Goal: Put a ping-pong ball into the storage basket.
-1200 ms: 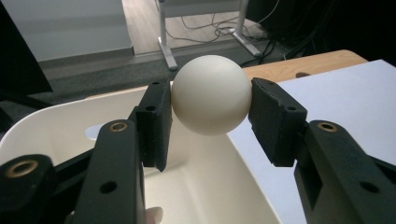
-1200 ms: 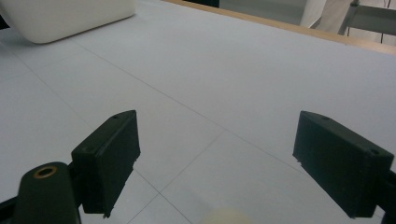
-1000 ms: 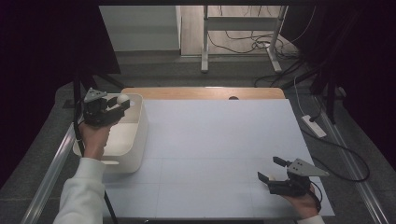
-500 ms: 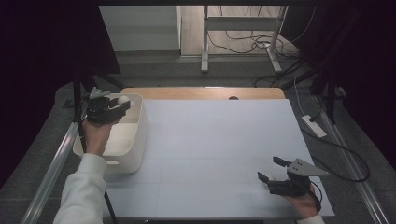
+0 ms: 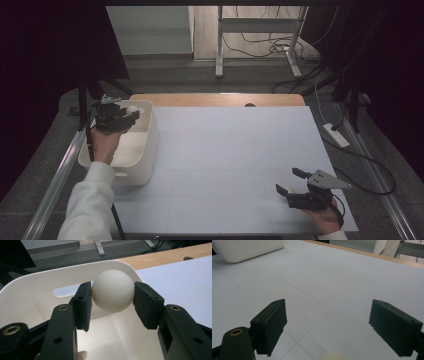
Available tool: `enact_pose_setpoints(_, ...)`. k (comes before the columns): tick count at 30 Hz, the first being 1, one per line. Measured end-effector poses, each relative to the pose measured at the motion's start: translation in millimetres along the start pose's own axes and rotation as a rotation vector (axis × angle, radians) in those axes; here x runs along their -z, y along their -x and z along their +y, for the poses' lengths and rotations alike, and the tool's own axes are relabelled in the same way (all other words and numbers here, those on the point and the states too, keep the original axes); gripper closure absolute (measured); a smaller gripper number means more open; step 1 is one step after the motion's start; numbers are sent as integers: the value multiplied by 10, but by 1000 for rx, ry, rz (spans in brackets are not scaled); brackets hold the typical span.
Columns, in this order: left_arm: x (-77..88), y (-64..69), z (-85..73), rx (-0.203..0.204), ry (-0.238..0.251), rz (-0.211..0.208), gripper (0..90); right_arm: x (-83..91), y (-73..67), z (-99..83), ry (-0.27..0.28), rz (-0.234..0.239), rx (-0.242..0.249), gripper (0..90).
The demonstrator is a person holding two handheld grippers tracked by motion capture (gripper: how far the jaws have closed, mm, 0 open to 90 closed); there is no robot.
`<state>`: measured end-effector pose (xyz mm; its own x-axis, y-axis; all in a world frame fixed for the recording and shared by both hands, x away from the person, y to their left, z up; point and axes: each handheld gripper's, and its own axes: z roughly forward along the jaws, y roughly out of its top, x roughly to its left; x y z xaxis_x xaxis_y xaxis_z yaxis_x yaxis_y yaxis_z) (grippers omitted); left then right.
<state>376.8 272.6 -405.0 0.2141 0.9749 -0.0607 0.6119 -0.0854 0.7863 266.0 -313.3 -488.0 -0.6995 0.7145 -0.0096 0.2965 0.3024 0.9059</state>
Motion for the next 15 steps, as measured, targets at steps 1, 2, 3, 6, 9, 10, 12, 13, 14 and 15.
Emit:
enact_pose_setpoints(1,-11,3,-1,0,-6,0,506,0,0,0,0,0,0,143)
enact_pose_setpoints(2,-17,5,-2,-2,-12,1,506,-1,-1,0,0,0,0,143)
enact_pose_setpoints(3,-26,6,-3,-6,-20,4,506,-1,-1,0,0,0,0,142)
enact_pose_setpoints(6,-49,6,-7,-8,-37,5,506,-1,0,0,-1,0,0,142)
enact_pose_setpoints(9,-63,1,-10,-6,-47,5,506,0,-1,0,-1,0,1,142)
enact_pose_setpoints(10,-68,-1,-12,-5,-50,4,505,0,-1,-1,-1,0,1,143)
enact_pose_setpoints(12,-74,-6,-16,-6,-55,5,505,0,-1,-2,0,2,0,142)
enact_pose_setpoints(13,-75,-9,-18,-4,-55,5,505,0,0,-2,0,2,0,142)
enact_pose_setpoints(14,-74,-11,-20,-3,-54,5,505,1,0,-2,0,2,1,143)
enact_pose_setpoints(15,-71,-12,-20,-2,-53,5,505,1,1,-2,1,2,0,143)
